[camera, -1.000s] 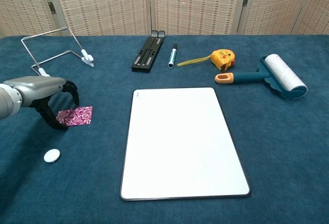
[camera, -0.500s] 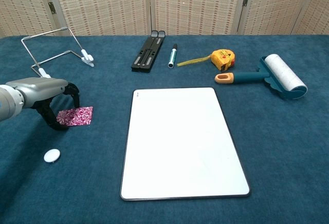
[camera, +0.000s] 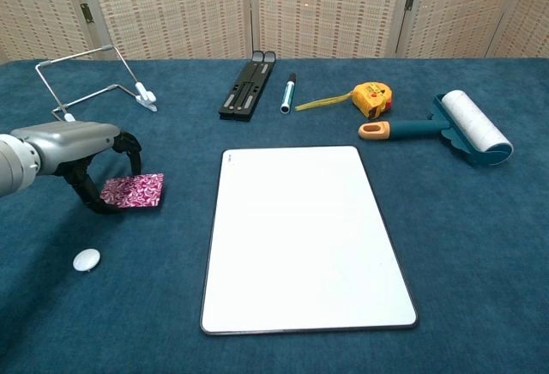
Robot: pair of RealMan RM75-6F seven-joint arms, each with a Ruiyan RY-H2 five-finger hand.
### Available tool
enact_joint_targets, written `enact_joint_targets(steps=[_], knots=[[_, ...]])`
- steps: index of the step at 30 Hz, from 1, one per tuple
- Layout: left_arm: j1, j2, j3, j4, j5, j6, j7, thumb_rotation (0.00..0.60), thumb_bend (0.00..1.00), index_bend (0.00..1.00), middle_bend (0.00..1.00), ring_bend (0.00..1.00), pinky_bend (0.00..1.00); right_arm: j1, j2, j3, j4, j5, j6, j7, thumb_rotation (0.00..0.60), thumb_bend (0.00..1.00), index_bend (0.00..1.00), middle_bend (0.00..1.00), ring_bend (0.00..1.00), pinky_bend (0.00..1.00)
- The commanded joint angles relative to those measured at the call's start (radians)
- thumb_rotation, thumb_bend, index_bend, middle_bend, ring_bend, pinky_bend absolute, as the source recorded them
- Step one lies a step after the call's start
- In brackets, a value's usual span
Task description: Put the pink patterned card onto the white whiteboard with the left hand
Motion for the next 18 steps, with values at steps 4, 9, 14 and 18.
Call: enact_joint_targets(steps=[4,9,14,18], knots=[[-0.030,0.041,-0.020,-0.097,0.069,-0.017,-0.015,0.600,0.28,0.44,0.16,0.18,0.00,-0.001,0.000,-0.002,0.000,0.005,-0.006,0.000,0.600,0.37,0.02,0.12,0.14,0.04],[-0.070,0.010,-0.022,-0.116,0.119,-0.018,0.026,0.600,0.28,0.44,0.16,0.18,0.00,-0.005,0.005,-0.003,-0.007,0.000,0.005,-0.005,0.600,0.37,0.02,0.12,0.14,0.04],[-0.117,-0.033,-0.038,-0.114,0.119,-0.033,0.059,0.600,0.28,0.44,0.16,0.18,0.00,-0.011,0.008,-0.004,-0.012,0.004,0.008,-0.009,0.600,0.37,0.02,0.12,0.14,0.04],[-0.165,-0.086,-0.054,-0.097,0.087,-0.042,0.104,0.600,0.28,0.44,0.16,0.18,0.00,-0.011,0.009,-0.004,-0.014,0.007,0.004,-0.013,0.600,0.37,0.02,0.12,0.14,0.04]])
